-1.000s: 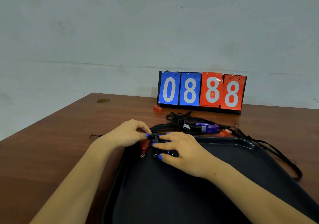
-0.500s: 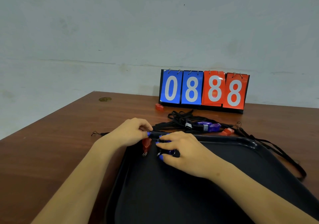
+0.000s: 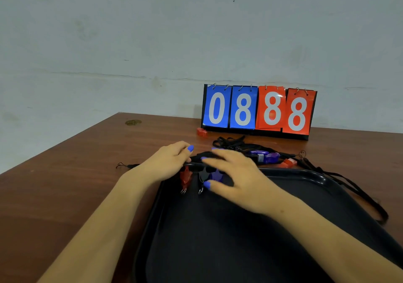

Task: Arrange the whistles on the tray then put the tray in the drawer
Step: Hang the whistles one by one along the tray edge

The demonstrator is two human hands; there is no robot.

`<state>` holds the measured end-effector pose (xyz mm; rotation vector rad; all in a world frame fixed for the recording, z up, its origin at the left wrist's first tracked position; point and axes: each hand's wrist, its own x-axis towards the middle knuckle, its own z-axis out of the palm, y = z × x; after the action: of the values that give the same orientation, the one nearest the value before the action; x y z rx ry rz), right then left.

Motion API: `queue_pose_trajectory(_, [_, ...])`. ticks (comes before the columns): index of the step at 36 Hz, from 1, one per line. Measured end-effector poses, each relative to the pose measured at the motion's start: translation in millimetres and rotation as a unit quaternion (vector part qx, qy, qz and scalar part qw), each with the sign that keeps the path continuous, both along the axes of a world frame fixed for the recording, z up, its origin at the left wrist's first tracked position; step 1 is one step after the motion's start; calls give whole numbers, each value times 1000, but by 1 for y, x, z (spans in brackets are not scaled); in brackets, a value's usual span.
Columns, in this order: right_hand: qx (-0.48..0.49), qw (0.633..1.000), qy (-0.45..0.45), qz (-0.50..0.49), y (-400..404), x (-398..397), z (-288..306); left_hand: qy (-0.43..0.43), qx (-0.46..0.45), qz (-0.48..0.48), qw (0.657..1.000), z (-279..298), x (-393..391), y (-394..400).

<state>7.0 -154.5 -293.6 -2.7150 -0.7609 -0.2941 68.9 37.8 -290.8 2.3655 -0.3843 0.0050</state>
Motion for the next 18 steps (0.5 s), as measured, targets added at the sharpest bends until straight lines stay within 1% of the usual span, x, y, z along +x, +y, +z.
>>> queue_pose_trajectory(2, [25, 999, -5, -30, -5, 2, 3, -4, 3, 1, 1000, 0, -1, -1])
queue_pose_trajectory(5, [15, 999, 16, -50, -10, 2, 2, -15, 18, -4, 1000, 0, -4, -2])
queue_pose_trajectory(9, [-13, 997, 55, -52, -8, 2, -2, -25, 35, -12, 999, 1, -6, -5])
queue_pose_trajectory(18, [-27, 995, 80, -54, -9, 2, 3, -38, 108, -38, 993, -1, -6, -7])
